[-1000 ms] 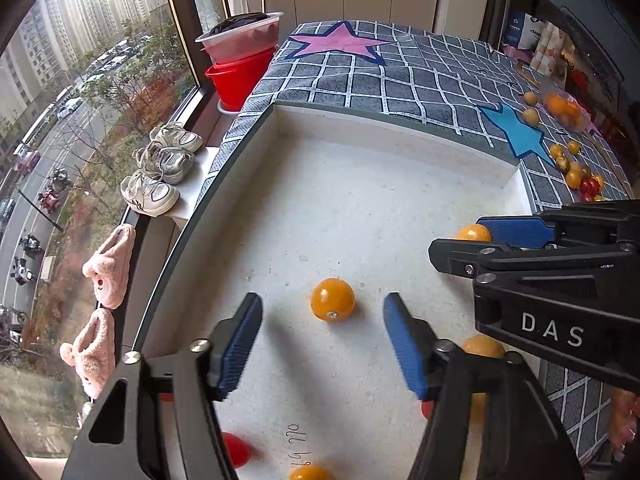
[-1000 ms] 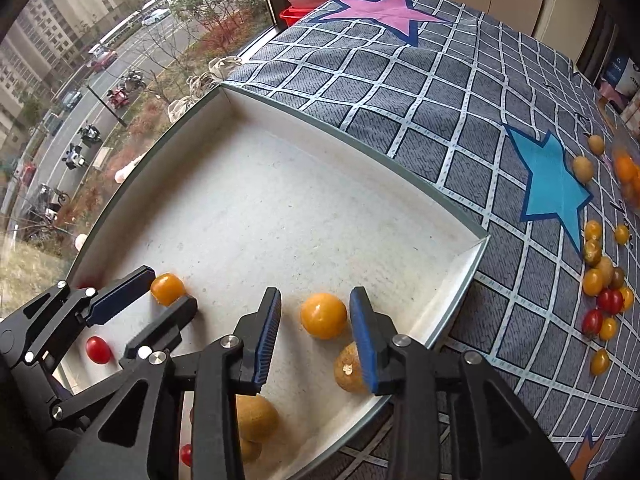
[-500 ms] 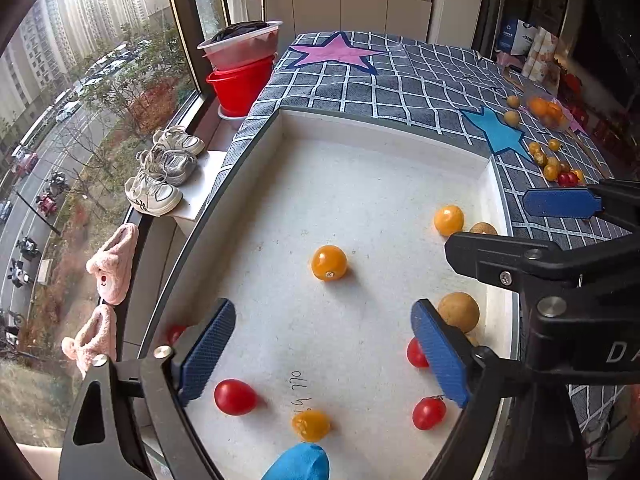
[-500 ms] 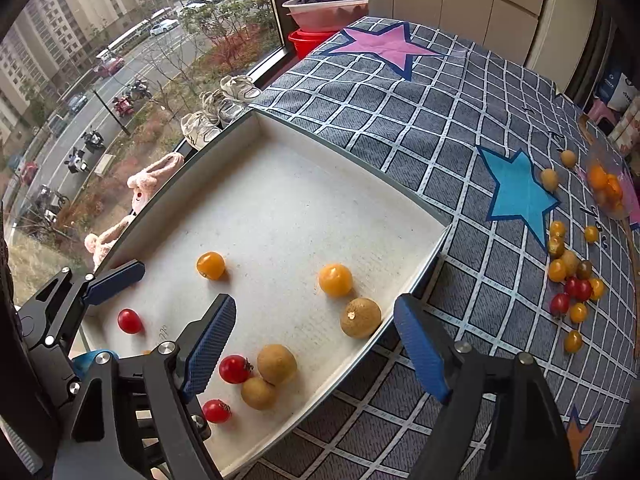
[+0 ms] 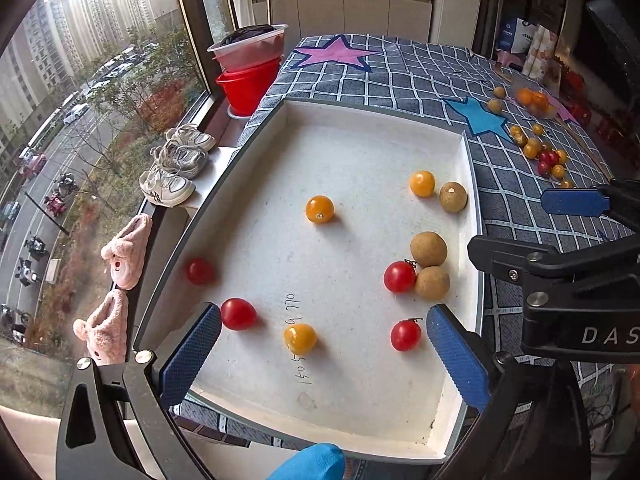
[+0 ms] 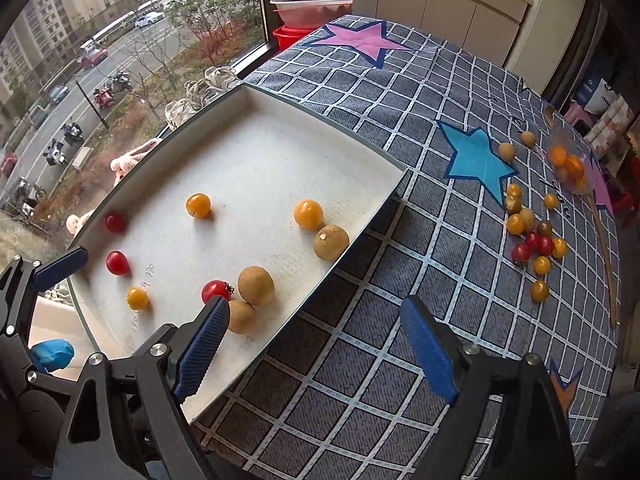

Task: Organize fruits

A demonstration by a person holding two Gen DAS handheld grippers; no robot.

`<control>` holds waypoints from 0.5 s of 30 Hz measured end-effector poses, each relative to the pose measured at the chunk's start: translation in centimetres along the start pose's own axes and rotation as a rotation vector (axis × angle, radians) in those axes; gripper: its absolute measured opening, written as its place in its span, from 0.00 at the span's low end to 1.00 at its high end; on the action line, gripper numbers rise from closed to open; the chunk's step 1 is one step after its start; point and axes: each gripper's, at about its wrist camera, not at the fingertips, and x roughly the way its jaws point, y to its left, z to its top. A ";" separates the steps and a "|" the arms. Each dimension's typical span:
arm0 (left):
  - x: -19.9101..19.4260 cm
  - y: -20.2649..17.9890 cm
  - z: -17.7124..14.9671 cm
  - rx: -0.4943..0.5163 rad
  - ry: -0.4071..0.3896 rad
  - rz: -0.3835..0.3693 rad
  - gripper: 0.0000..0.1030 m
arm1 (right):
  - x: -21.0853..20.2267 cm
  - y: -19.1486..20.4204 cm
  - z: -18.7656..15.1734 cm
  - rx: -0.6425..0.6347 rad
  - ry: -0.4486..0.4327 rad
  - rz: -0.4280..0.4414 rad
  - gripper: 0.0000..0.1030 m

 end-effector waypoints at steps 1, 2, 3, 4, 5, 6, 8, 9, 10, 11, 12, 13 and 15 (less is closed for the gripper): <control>-0.1 0.0 -0.3 -0.004 0.010 -0.010 1.00 | -0.1 0.1 -0.3 -0.001 0.001 0.001 0.87; -0.1 0.0 -0.6 -0.012 0.021 -0.021 1.00 | -0.2 0.2 -0.5 0.000 0.001 0.003 0.87; -0.1 0.1 -0.9 -0.023 0.033 -0.033 1.00 | -0.2 0.2 -0.7 0.000 0.001 0.005 0.87; -0.1 0.2 -1.1 -0.033 0.044 -0.041 1.00 | -0.3 0.3 -0.9 0.000 0.002 0.005 0.87; -0.2 0.2 -1.3 -0.043 0.051 -0.044 1.00 | -0.4 0.4 -1.2 0.000 0.001 0.004 0.87; -0.2 0.3 -1.5 -0.050 0.053 -0.042 1.00 | -0.5 0.5 -1.4 0.000 0.000 0.004 0.87; -0.6 0.2 -1.9 -0.052 0.047 -0.028 1.00 | -0.7 0.7 -1.8 -0.006 -0.003 0.002 0.87; -0.7 0.1 -2.0 -0.047 0.041 -0.018 1.00 | -0.8 0.9 -1.9 -0.012 -0.005 0.000 0.87; -1.0 0.0 -2.2 -0.037 0.035 -0.007 1.00 | -0.9 1.0 -2.1 -0.018 -0.007 -0.002 0.87; -1.2 -0.1 -2.3 -0.025 0.028 0.006 1.00 | -1.0 1.2 -2.3 -0.024 -0.009 -0.004 0.87; -1.4 -0.3 -2.4 -0.014 0.020 0.019 1.00 | -1.1 1.3 -2.5 -0.028 -0.011 -0.005 0.87; -1.6 -0.4 -2.5 -0.004 0.012 0.028 1.00 | -1.3 1.4 -2.6 -0.031 -0.014 -0.004 0.87; -2.0 -0.5 -2.6 0.005 0.003 0.033 1.00 | -1.5 1.6 -2.7 -0.033 -0.018 0.002 0.87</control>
